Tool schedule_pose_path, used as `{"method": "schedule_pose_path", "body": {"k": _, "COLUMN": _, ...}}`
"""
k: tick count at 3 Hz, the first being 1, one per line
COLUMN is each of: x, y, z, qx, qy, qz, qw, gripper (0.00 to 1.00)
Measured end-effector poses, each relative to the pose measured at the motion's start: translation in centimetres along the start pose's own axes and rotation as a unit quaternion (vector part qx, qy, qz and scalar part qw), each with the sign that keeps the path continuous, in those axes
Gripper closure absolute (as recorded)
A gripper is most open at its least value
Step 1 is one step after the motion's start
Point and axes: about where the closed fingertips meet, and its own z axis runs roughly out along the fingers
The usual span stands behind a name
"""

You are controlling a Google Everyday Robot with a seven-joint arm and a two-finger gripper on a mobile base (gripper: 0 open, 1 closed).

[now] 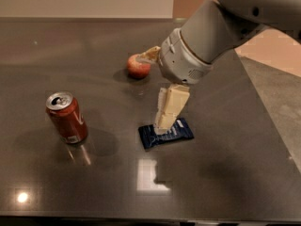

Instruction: Pick coke can

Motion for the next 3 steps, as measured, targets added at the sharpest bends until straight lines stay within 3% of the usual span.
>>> {"method": "schedule_pose_path", "body": {"k": 2, "x": -3.9, "y": -2.9, "z": 3.4, "qx": -0.028, "qy": 0.034, "qz": 0.014, "qw": 0.9989, "gripper": 0.0}}
{"method": "schedule_pose_path", "body": {"k": 3, "x": -3.9, "y": -2.9, "z": 3.4, "qx": -0.028, "qy": 0.034, "qz": 0.014, "qw": 0.9989, "gripper": 0.0}}
